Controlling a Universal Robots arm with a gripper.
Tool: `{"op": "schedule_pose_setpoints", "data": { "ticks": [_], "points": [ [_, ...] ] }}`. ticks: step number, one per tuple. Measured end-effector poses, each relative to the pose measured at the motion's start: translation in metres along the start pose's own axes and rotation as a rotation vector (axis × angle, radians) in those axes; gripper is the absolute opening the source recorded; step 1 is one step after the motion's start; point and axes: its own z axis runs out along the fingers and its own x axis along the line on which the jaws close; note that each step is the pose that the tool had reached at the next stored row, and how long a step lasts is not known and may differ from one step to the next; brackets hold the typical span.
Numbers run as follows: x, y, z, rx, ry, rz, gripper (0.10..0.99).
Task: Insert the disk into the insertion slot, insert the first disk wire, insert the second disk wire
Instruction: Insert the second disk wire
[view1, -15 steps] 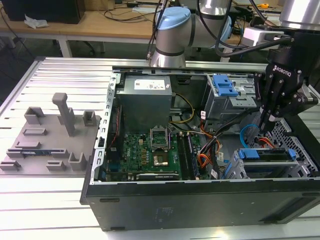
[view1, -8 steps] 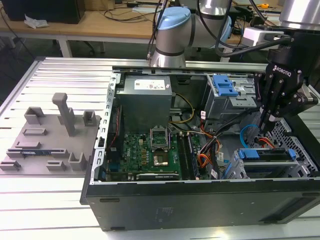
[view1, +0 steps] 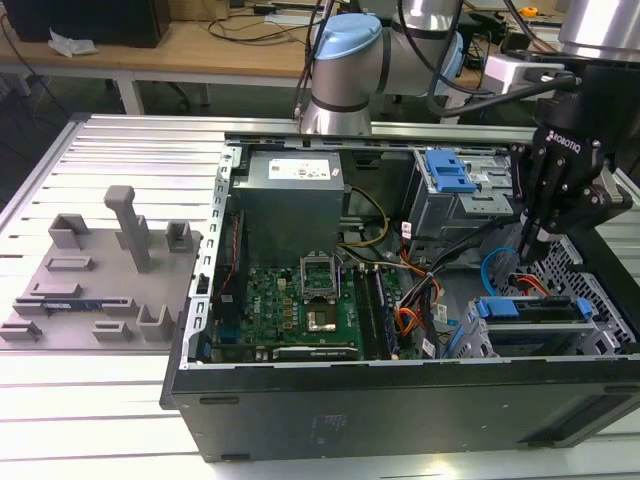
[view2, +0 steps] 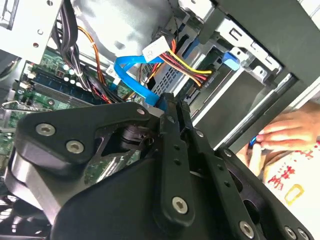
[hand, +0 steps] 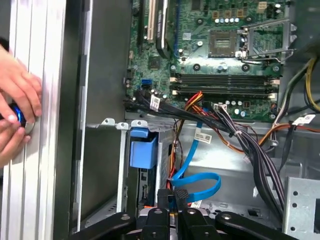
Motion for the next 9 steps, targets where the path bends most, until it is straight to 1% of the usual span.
{"op": "schedule_pose_setpoints", "data": {
  "ticks": [4, 6, 7, 8, 9],
  "points": [
    [-0.0001, -0.0001, 0.0003, -0.017, -0.0012, 0.064, 0.161],
    [-0.0002, -0.0001, 0.001, -0.021, -0.0019, 0.085, 0.161],
    [-0.0003, -0.0004, 0.0012, -0.022, -0.0031, 0.092, 0.161],
    [-0.0002, -0.0008, 0.0015, -0.021, -0.006, 0.098, 0.161],
    [0.0017, -0.0009, 0.0022, -0.013, -0.0127, 0.101, 0.161]
  ]
}}
